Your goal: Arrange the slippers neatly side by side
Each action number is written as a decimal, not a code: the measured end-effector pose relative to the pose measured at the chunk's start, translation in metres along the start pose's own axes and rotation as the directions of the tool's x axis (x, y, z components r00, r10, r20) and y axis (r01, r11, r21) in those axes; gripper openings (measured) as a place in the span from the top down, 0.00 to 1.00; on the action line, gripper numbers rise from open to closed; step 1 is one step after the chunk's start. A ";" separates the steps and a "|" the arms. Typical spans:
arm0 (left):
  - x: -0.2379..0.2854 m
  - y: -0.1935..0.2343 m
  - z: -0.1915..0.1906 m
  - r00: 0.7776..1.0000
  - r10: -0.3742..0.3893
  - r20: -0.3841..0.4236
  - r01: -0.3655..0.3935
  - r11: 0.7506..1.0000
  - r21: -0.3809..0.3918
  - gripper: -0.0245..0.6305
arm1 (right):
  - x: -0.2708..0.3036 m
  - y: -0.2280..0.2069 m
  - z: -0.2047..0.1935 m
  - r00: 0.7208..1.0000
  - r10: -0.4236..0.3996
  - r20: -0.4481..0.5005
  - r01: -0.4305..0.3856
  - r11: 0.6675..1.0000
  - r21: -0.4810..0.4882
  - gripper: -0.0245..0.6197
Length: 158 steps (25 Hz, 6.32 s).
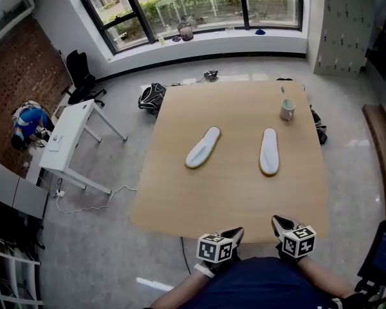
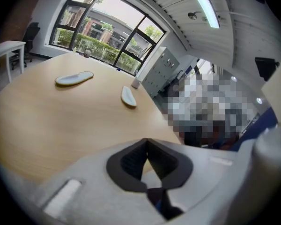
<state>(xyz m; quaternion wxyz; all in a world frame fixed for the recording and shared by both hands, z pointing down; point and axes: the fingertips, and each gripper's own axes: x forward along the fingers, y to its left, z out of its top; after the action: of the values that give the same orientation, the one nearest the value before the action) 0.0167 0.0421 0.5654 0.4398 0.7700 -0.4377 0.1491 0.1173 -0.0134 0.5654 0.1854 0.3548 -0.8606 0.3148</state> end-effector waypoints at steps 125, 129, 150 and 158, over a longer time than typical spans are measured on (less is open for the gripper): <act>0.176 0.259 0.189 0.929 0.300 -0.216 -0.145 0.833 0.533 0.67 | 0.267 -0.139 0.086 0.891 -0.194 -0.410 0.038 0.933 -0.359 0.60; 0.168 0.251 0.174 0.933 0.265 -0.245 -0.078 0.810 0.581 0.67 | 0.260 -0.131 0.077 0.870 -0.155 -0.468 -0.095 0.879 -0.468 0.60; 0.099 0.163 0.004 0.593 0.258 -0.763 0.795 -0.033 0.606 0.68 | 0.192 -0.060 -0.017 0.514 -0.291 -0.807 -0.854 -0.087 -0.513 0.60; 0.096 0.147 -0.017 0.577 0.256 -0.776 0.810 -0.051 0.585 0.68 | 0.194 -0.050 -0.021 0.532 -0.254 -0.808 -0.840 -0.043 -0.540 0.60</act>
<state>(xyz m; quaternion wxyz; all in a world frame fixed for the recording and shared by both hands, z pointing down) -0.0443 -0.0307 0.7145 -0.0688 0.7859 0.2127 0.5765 0.0241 -0.1227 0.7067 0.6099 -0.2796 -0.7111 -0.2102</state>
